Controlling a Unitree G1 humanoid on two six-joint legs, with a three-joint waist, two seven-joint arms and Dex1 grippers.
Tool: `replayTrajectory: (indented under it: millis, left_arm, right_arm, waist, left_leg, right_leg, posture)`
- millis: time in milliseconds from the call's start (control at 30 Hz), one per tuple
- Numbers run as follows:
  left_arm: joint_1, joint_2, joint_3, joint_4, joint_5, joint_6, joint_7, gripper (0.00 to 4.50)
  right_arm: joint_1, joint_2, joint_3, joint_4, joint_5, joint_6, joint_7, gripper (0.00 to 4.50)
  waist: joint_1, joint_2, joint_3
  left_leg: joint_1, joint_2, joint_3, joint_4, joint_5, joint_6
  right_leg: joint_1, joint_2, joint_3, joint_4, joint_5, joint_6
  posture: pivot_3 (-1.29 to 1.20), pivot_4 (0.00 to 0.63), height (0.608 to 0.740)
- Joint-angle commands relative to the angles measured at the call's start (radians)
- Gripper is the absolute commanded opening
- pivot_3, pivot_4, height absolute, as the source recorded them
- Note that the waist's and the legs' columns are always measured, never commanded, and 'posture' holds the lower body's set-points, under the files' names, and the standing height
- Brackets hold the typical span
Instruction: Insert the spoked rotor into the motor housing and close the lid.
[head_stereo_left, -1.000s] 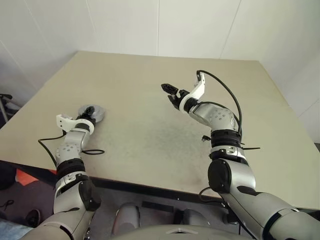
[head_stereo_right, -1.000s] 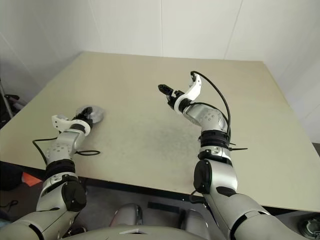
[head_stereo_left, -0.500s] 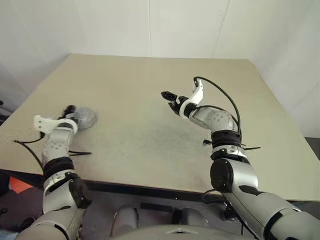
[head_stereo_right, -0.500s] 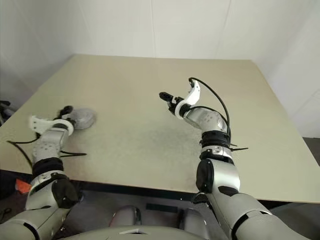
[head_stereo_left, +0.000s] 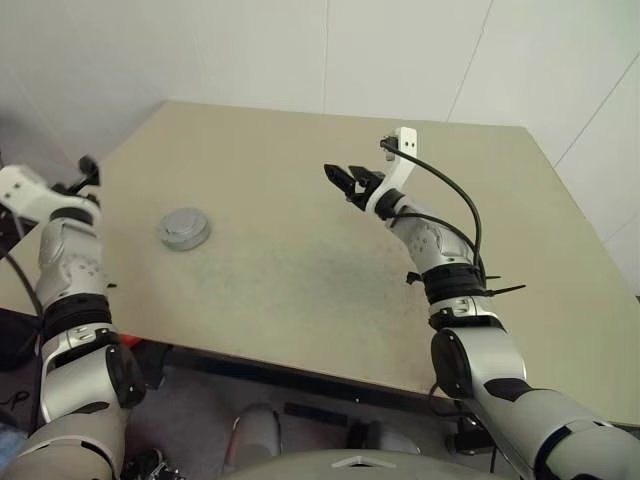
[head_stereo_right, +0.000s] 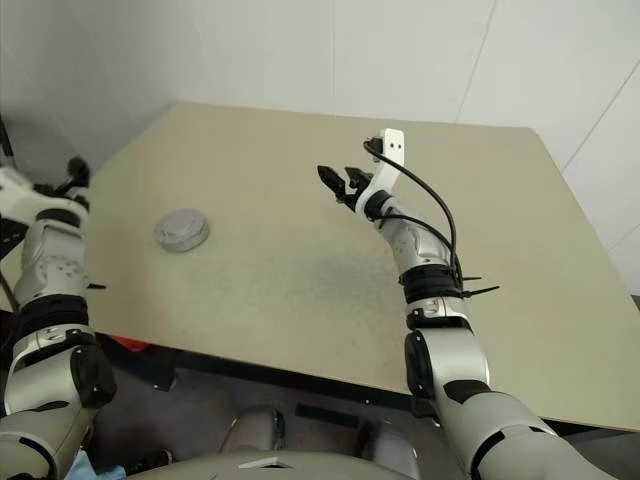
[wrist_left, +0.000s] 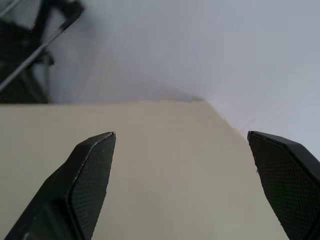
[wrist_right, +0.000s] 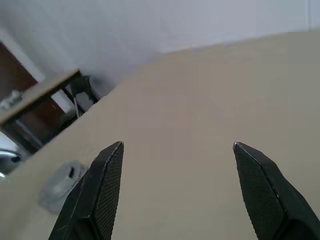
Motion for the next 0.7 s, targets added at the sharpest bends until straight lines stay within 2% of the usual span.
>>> replayTrajectory:
  millis: [33, 100, 233, 333, 400, 467, 700]
  left_arm:
    - [0.007, -0.028, -0.18, -0.201, 0.044, 0.015, -0.217, 4.47]
    - [0.02, -0.044, -0.253, -0.262, 0.068, 0.023, -0.287, 4.47]
    - [0.097, -0.043, -0.505, -0.364, 0.199, 0.018, -0.497, 4.47]
    - [0.163, -0.052, -0.614, -0.373, 0.271, 0.005, -0.573, 4.47]
    - [0.222, -0.063, -0.67, -0.357, 0.318, -0.005, -0.594, 4.47]
    - [0.271, -0.084, -0.696, -0.342, 0.347, -0.014, -0.595, 4.47]
    - [0.307, -0.128, -0.647, -0.346, 0.366, -0.034, -0.554, 4.47]
  right_arm:
    - [0.032, -0.132, 0.041, -0.12, 0.009, -0.017, 0.246, 3.93]
    - [0.046, -0.195, 0.063, -0.125, -0.035, -0.061, 0.291, 3.93]
    - [0.064, -0.326, 0.074, -0.087, -0.091, -0.131, 0.387, 3.93]
    - [0.104, -0.383, 0.103, -0.037, -0.165, -0.209, 0.401, 3.93]
    - [0.14, -0.388, 0.131, 0.031, -0.238, -0.279, 0.355, 3.93]
    - [0.17, -0.357, 0.109, 0.061, -0.224, -0.278, 0.33, 3.93]
    - [0.211, -0.297, 0.046, -0.021, -0.146, -0.202, 0.302, 3.93]
  waist:
    - [0.001, 0.0, 0.0]
    - [0.0, 0.0, 0.0]
    - [-0.02, 0.001, 0.0]
    - [-0.032, 0.002, 0.0]
    - [-0.04, 0.002, 0.0]
    - [-0.047, 0.003, 0.0]
    - [-0.053, 0.005, 0.001]
  left_leg:
    - [0.0, -0.001, 0.0, 0.001, -0.001, 0.001]
    - [-0.002, 0.0, 0.0, 0.006, -0.003, 0.005]
    - [-0.003, -0.001, 0.0, 0.009, -0.004, 0.007]
    - [-0.003, 0.0, 0.001, 0.008, -0.004, 0.007]
    - [-0.003, 0.001, 0.001, 0.009, -0.004, 0.007]
    - [-0.003, 0.002, 0.002, 0.009, -0.004, 0.007]
    - [-0.002, 0.001, 0.002, 0.01, -0.003, 0.01]
  right_leg:
    - [0.001, -0.001, 0.0, 0.0, -0.001, -0.002]
    - [0.001, -0.001, 0.0, 0.0, -0.001, -0.004]
    - [0.001, -0.001, 0.002, 0.002, 0.0, -0.004]
    - [0.001, 0.0, 0.003, 0.002, -0.001, -0.004]
    - [0.001, 0.002, 0.004, 0.002, -0.001, -0.004]
    - [0.001, 0.003, 0.003, 0.002, -0.003, -0.002]
    - [0.0, 0.002, 0.003, 0.002, 0.001, -0.007]
  posture:
    - [0.0, 0.0, 0.74]
    - [0.0, 0.0, 0.74]
    - [0.0, 0.0, 0.74]
    - [0.0, 0.0, 0.74]
    - [0.0, 0.0, 0.74]
    - [0.0, 0.0, 0.74]
    - [0.0, 0.0, 0.74]
